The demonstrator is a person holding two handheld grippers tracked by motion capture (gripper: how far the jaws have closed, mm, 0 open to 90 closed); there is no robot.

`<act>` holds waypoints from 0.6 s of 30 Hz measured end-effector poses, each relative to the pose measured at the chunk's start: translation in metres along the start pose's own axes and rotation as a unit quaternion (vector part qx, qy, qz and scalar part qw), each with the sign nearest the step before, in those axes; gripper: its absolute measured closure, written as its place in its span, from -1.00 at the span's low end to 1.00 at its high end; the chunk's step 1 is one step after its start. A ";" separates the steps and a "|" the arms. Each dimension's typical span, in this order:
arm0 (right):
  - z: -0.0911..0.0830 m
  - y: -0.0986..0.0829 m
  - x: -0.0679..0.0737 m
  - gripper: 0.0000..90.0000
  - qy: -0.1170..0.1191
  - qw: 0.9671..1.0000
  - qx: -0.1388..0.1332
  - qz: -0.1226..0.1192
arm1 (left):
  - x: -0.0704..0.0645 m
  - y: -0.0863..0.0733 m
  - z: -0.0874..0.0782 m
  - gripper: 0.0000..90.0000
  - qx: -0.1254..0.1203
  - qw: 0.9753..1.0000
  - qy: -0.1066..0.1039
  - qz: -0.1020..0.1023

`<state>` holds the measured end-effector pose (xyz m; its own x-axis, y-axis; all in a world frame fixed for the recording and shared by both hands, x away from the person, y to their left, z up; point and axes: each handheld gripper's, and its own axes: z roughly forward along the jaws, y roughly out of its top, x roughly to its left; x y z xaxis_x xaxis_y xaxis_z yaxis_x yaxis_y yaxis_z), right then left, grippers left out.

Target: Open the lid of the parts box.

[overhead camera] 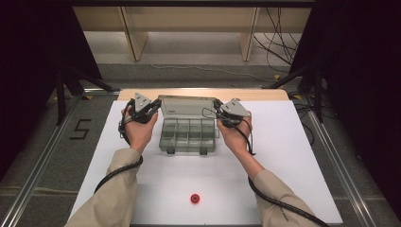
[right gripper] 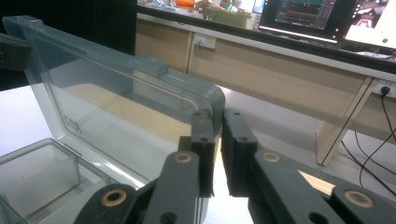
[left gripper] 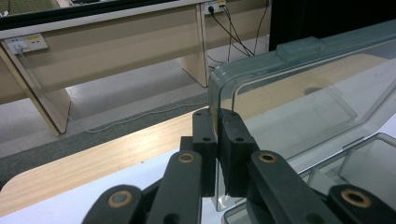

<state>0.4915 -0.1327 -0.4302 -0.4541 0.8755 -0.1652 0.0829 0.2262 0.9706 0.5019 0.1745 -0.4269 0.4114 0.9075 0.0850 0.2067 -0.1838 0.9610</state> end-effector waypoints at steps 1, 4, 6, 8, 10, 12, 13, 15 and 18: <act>0.001 0.000 0.000 0.87 0.001 1.000 -0.001 0.002 | 0.000 0.000 0.000 0.90 0.000 1.000 0.000 0.000; 0.001 0.000 0.000 0.87 -0.001 1.000 -0.001 0.002 | 0.000 0.000 0.001 0.90 0.000 1.000 0.000 -0.001; 0.002 0.000 -0.001 0.87 -0.001 1.000 -0.003 0.001 | 0.001 0.000 0.001 0.90 0.000 1.000 -0.001 -0.001; 0.002 0.000 -0.001 0.87 -0.001 1.000 -0.002 0.003 | 0.001 0.000 0.001 0.90 -0.001 1.000 -0.001 -0.003; 0.003 -0.001 -0.001 0.87 -0.003 1.000 -0.003 0.005 | 0.001 0.000 0.002 0.90 -0.001 1.000 -0.002 -0.003; 0.004 -0.001 -0.001 0.87 -0.004 1.000 -0.003 0.005 | 0.001 0.000 0.003 0.90 -0.001 1.000 -0.001 -0.003; 0.004 -0.001 -0.001 0.87 -0.004 1.000 -0.003 0.006 | 0.001 0.000 0.003 0.90 -0.001 1.000 -0.001 -0.003; 0.005 -0.001 -0.001 0.87 -0.006 1.000 -0.003 0.007 | 0.001 -0.001 0.003 0.89 0.000 1.000 -0.001 -0.002; 0.006 -0.001 -0.001 0.87 -0.005 1.000 -0.004 0.006 | 0.002 -0.001 0.005 0.89 0.000 1.000 -0.001 -0.003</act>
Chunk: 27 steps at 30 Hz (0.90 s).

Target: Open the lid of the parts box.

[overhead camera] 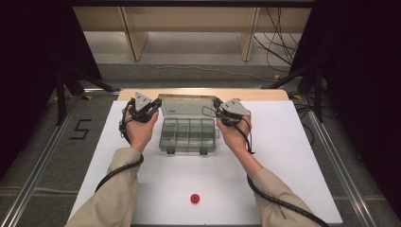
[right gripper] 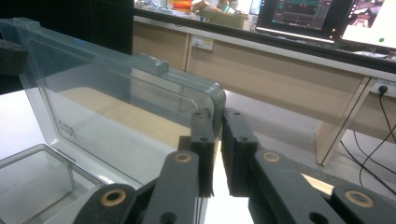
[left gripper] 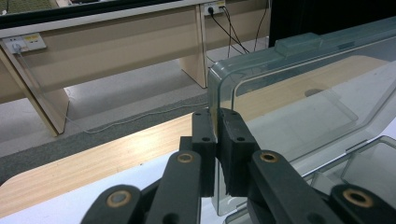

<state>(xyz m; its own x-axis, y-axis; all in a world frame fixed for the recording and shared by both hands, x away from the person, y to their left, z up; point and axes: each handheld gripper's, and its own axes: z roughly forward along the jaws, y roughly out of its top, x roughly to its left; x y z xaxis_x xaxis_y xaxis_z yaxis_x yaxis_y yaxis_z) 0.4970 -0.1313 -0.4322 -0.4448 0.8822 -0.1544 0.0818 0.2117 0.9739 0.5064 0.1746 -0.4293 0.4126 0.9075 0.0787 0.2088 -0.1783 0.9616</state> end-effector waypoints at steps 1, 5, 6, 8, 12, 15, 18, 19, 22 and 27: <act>0.000 0.000 0.000 0.87 -0.003 1.000 -0.001 -0.001 | 0.000 0.000 0.000 0.88 0.000 1.000 0.001 0.001; 0.002 -0.001 0.000 0.87 -0.003 1.000 0.001 0.000 | 0.000 -0.001 0.002 0.88 0.000 1.000 -0.002 -0.003; 0.002 -0.001 0.000 0.87 -0.003 1.000 0.001 0.001 | 0.001 -0.001 0.002 0.88 0.000 1.000 -0.003 -0.004; 0.003 -0.001 0.000 0.87 -0.003 1.000 0.001 0.002 | 0.001 -0.001 0.002 0.88 -0.001 1.000 -0.002 -0.005; 0.005 -0.002 0.000 0.86 -0.003 1.000 0.000 0.004 | 0.000 -0.002 0.004 0.88 0.000 1.000 -0.001 -0.007; 0.006 -0.002 -0.001 0.86 -0.005 1.000 0.000 0.003 | 0.001 -0.003 0.005 0.87 0.001 1.000 -0.001 -0.005; 0.007 -0.003 0.000 0.86 -0.007 1.000 0.000 0.004 | 0.001 -0.004 0.006 0.87 0.002 1.000 -0.001 -0.005; 0.007 -0.004 0.000 0.86 -0.008 1.000 0.000 0.002 | 0.001 -0.004 0.006 0.87 0.002 1.000 -0.001 -0.005; 0.008 -0.005 0.000 0.86 -0.009 1.000 0.000 0.003 | 0.001 -0.004 0.007 0.87 0.003 1.000 -0.002 -0.006; 0.011 -0.008 -0.001 0.84 -0.007 1.000 0.005 0.003 | 0.001 -0.005 0.008 0.88 0.003 1.000 -0.002 -0.012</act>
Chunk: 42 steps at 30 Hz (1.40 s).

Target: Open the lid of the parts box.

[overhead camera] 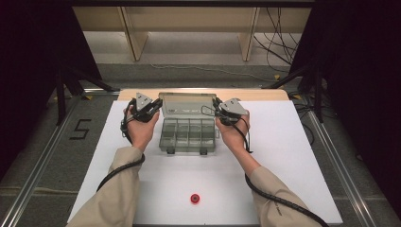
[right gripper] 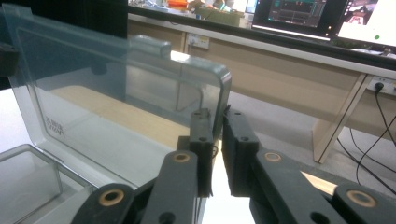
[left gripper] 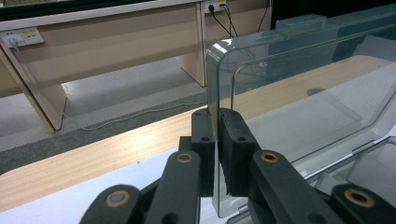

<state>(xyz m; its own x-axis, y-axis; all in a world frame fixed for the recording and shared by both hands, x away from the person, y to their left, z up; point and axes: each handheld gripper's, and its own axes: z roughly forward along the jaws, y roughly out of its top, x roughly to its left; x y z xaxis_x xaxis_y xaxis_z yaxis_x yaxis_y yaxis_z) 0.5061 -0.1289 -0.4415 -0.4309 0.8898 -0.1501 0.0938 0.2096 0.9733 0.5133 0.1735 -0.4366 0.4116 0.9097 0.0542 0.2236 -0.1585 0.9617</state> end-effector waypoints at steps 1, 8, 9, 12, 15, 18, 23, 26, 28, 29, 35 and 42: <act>0.001 -0.001 0.000 0.84 -0.001 1.000 0.002 0.001 | 0.000 0.000 0.000 0.87 -0.001 1.000 0.001 -0.001; 0.004 -0.006 0.000 0.85 0.001 1.000 0.010 0.002 | 0.002 -0.004 0.004 0.87 0.006 1.000 -0.004 -0.008; 0.004 -0.006 0.000 0.85 -0.001 1.000 0.010 0.001 | 0.002 -0.005 0.005 0.87 0.006 1.000 -0.006 -0.012; 0.006 -0.008 -0.001 0.85 -0.001 1.000 0.012 0.003 | 0.002 -0.007 0.007 0.86 0.017 1.000 -0.008 -0.011; 0.007 -0.011 -0.002 0.84 -0.001 1.000 0.016 0.003 | 0.002 -0.011 0.010 0.86 0.027 1.000 -0.008 -0.010; 0.008 -0.013 -0.002 0.84 -0.001 1.000 0.019 0.003 | 0.003 -0.013 0.011 0.86 0.034 0.999 -0.011 -0.011; 0.010 -0.016 -0.002 0.81 0.001 1.000 0.026 0.005 | 0.001 -0.016 0.013 0.83 0.046 0.999 -0.010 -0.007; 0.010 -0.018 -0.002 0.78 -0.004 1.000 0.028 0.003 | 0.001 -0.021 0.016 0.82 0.055 0.998 -0.009 -0.011; 0.011 -0.018 -0.003 0.73 -0.004 0.999 0.034 0.003 | 0.000 -0.023 0.017 0.79 0.062 0.998 -0.012 -0.011; 0.011 -0.019 -0.003 0.70 -0.004 0.999 0.034 0.006 | 0.001 -0.023 0.018 0.78 0.065 0.998 -0.014 -0.008; 0.014 -0.024 -0.006 0.53 -0.008 0.999 0.051 0.015 | 0.001 -0.023 0.018 0.73 0.074 0.997 -0.015 -0.009; 0.019 -0.028 -0.007 0.43 -0.007 0.998 0.062 0.019 | 0.001 -0.024 0.019 0.68 0.072 0.997 -0.015 -0.010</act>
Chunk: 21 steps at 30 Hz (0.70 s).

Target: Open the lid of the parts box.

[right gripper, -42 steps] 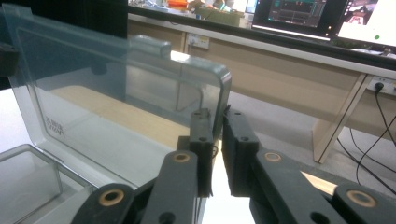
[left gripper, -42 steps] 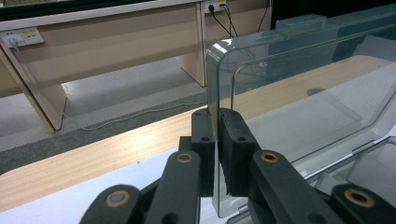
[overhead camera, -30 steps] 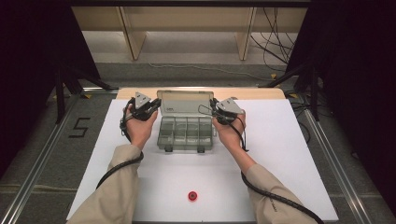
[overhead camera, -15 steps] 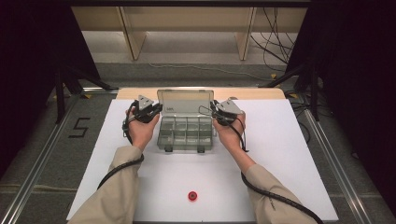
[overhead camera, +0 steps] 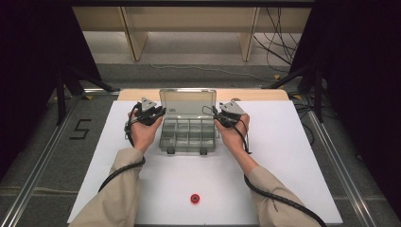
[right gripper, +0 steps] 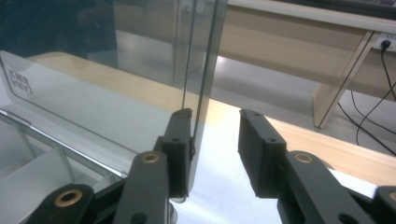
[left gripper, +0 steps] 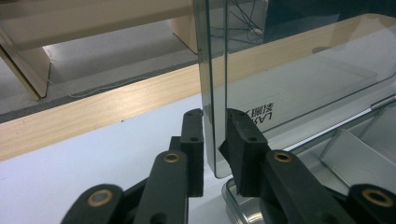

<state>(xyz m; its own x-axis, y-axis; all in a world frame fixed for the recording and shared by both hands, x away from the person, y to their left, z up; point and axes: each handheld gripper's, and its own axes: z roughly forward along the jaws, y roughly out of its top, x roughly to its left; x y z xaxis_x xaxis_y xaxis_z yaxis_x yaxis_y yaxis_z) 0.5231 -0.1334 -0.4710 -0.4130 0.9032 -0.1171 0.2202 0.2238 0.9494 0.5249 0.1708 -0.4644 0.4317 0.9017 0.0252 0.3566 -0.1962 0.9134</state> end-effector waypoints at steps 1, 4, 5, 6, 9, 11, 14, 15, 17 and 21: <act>0.001 -0.001 0.000 0.41 -0.006 1.000 0.002 -0.003 | -0.001 0.000 0.000 0.67 -0.002 1.000 0.000 -0.002; 0.002 -0.003 0.000 0.39 -0.005 1.000 0.010 -0.003 | -0.001 0.000 0.001 0.63 0.000 1.000 0.000 -0.003; 0.003 -0.005 0.001 0.38 -0.006 1.000 0.014 -0.003 | 0.000 -0.001 0.002 0.62 0.004 1.000 -0.001 -0.002; 0.004 -0.005 0.001 0.37 -0.009 1.000 0.017 -0.002 | 0.000 -0.001 0.002 0.60 0.004 1.000 -0.001 -0.003; 0.006 -0.006 0.001 0.33 -0.010 1.000 0.021 -0.006 | 0.000 -0.002 0.002 0.55 0.009 1.000 -0.001 -0.004; 0.007 -0.008 0.002 0.30 -0.006 0.999 0.033 -0.002 | 0.000 -0.002 0.003 0.49 0.013 1.000 -0.003 -0.012; 0.010 -0.010 0.003 0.23 -0.010 0.999 0.044 -0.004 | 0.001 -0.003 0.003 0.41 0.017 1.000 -0.001 -0.012; 0.011 -0.011 0.003 0.23 -0.011 0.999 0.049 -0.001 | 0.001 -0.003 0.003 0.38 0.017 1.000 -0.003 -0.016; 0.012 -0.013 0.002 0.21 -0.021 0.999 0.048 -0.002 | 0.001 -0.003 0.003 0.32 0.019 1.000 -0.004 -0.018; 0.014 -0.014 0.002 0.19 -0.018 0.998 0.063 0.009 | 0.000 -0.002 0.004 0.24 0.020 1.000 -0.002 -0.023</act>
<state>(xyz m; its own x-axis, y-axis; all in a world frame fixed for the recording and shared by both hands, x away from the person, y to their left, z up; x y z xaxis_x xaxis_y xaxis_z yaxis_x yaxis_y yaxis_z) 0.5315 -0.1294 -0.4882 -0.3756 0.9199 -0.1128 0.3386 0.2495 0.9073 0.5271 0.1702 -0.4681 0.4166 0.9089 -0.0176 0.4090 -0.1700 0.8966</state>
